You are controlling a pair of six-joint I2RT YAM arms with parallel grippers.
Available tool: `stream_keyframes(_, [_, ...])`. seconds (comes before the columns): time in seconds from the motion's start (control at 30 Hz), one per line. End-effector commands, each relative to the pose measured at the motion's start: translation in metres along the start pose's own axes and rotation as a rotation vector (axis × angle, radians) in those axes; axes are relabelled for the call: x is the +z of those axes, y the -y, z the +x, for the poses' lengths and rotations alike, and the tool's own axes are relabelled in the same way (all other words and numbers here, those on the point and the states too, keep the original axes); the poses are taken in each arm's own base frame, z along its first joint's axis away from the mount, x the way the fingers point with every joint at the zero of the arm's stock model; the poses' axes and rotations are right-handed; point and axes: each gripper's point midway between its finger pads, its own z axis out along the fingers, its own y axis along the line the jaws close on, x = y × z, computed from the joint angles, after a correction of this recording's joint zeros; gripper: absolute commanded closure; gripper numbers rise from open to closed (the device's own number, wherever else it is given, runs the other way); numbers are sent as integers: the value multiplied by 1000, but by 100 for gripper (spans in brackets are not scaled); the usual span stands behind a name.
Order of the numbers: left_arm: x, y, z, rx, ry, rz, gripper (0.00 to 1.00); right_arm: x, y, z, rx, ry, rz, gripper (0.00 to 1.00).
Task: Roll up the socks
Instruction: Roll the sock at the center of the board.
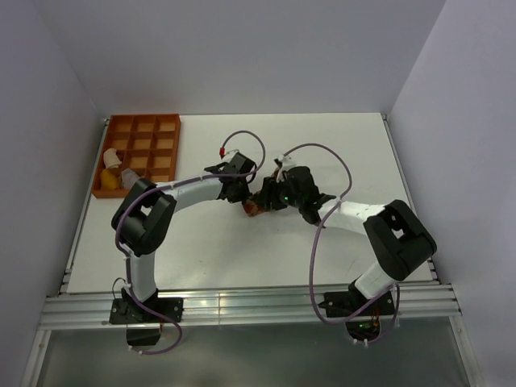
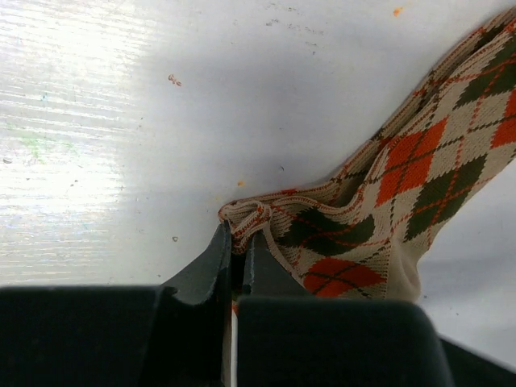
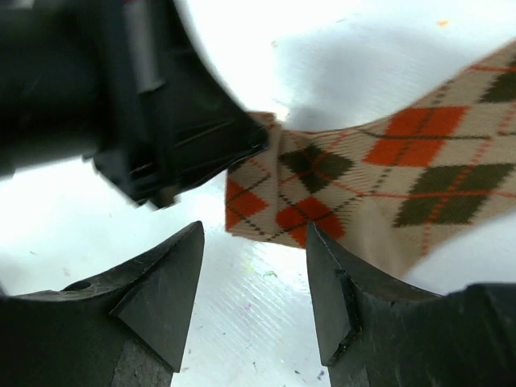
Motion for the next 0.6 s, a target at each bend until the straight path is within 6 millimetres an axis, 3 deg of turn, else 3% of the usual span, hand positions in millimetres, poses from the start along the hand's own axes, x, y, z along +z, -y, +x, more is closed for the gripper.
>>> stream_keyframes(0.0, [3, -28, 18, 98, -82, -125, 100, 0, -10, -13, -176, 99, 33, 39])
stream_keyframes(0.13, [1, -22, 16, 112, -100, -110, 100, 6, -25, -4, -258, 116, 27, 39])
stream_keyframes(0.4, [-2, -16, 18, 113, -120, -83, 100, 21, -34, 6, -292, 136, 42, 39])
stream_keyframes(0.57, [-2, -14, 18, 111, -123, -73, 100, 23, -40, 20, -215, 130, 27, 40])
